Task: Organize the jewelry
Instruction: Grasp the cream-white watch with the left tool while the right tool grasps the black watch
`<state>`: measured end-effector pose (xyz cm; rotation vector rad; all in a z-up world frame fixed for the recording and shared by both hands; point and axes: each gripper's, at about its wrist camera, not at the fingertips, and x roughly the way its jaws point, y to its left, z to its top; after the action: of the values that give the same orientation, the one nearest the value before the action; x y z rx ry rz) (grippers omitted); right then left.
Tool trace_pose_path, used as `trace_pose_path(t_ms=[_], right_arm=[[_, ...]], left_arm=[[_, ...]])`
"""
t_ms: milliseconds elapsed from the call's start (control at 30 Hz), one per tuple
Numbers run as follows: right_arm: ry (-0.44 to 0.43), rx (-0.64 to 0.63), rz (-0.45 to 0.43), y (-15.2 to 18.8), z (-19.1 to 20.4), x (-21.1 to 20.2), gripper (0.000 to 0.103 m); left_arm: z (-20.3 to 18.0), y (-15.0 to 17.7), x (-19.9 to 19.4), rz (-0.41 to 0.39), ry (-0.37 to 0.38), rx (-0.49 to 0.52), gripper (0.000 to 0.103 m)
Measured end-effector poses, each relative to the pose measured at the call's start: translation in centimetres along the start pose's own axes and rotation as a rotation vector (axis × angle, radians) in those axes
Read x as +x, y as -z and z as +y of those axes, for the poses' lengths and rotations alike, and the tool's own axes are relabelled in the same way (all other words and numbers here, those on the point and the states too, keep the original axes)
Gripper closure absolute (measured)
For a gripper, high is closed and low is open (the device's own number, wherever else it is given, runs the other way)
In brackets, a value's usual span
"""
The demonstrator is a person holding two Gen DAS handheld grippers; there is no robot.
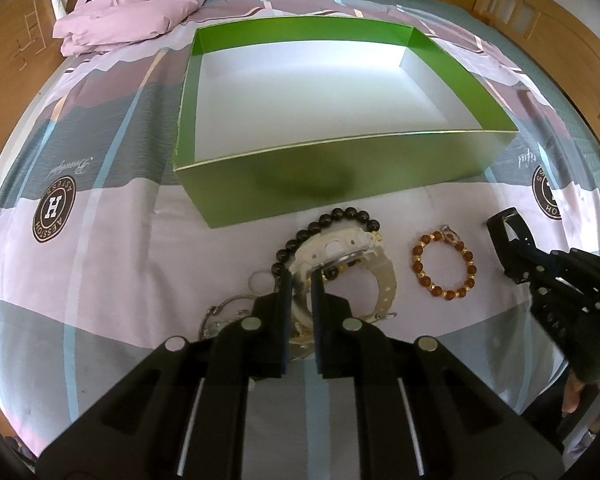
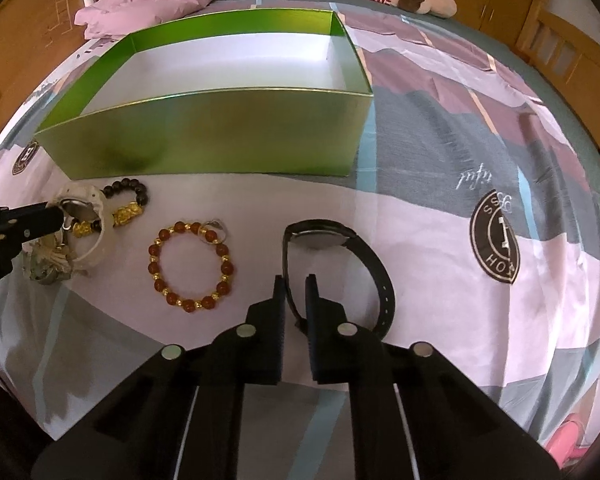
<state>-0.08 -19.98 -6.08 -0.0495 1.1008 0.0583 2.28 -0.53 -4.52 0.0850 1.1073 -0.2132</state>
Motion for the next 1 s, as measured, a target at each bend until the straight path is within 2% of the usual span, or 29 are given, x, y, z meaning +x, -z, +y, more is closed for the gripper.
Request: trace_pose_path(t_ms=[67,167,200,267,367,433,533,600,667,733,800,867,900,967,1000], right_arm=[[-0.011,0.009,-0.003,-0.1,-0.2,-0.1,0.094],[-0.086,0.099,-0.016,-0.6,-2.0,-0.7,0.092],[-0.086,0.117,-0.024,-0.9,-2.8,-0.9,0.09],[-0.058,0.16,-0.048,-1.2,-4.2,-1.4,0.076],[-0.019,0.226,-0.066,-1.4,-6.3,-1.5,0.068],[-0.005,0.233,-0.062,-1.3,-6.6,-1.2,0.066],[-0.021,0.208,-0.05,-1.0,-6.2,-0.8,0.056],[-0.036,0.181,-0.034,-1.0,-5.4,-0.4,0.055],[-0.035,0.152,-0.021,-0.8,-4.6,-0.1,0.055],[-0.044,0.129,-0.004,-0.7,-4.0,0.5,0.056],[-0.065,0.117,0.021,-0.6,-3.5,1.1,0.058],[-0.089,0.103,0.039,-0.4,-3.0,1.4,0.087],[-0.094,0.09,0.047,-0.3,-2.6,1.4,0.089],[-0.085,0.07,0.043,-0.3,-2.2,1.3,0.096],[-0.091,0.061,0.04,-0.3,-2.0,1.2,0.097]], left_arm=[[0.1,-0.1,0.1,0.002,-0.001,-0.002,0.094],[0.2,-0.1,0.2,0.004,-0.001,-0.003,0.094],[0.3,-0.1,0.2,0.005,-0.001,-0.004,0.094],[0.3,-0.1,0.3,0.007,-0.004,-0.005,0.094],[0.5,0.0,0.6,0.013,-0.012,-0.007,0.094],[0.6,-0.1,0.8,0.016,-0.01,-0.009,0.094],[0.6,-0.1,0.9,0.018,-0.008,-0.008,0.094],[0.5,-0.1,1.0,0.018,-0.009,-0.006,0.092],[0.6,-0.2,1.2,0.028,-0.002,-0.009,0.083],[0.7,-0.2,1.4,0.031,0.001,-0.015,0.083],[0.9,-0.2,1.5,0.035,0.014,-0.024,0.083],[0.9,-0.2,1.7,0.043,0.029,-0.03,0.083],[0.9,-0.2,1.8,0.047,0.037,-0.03,0.081],[0.8,-0.1,2.1,0.054,0.035,-0.021,0.061],[0.7,-0.1,2.2,0.053,0.035,-0.017,0.061]])
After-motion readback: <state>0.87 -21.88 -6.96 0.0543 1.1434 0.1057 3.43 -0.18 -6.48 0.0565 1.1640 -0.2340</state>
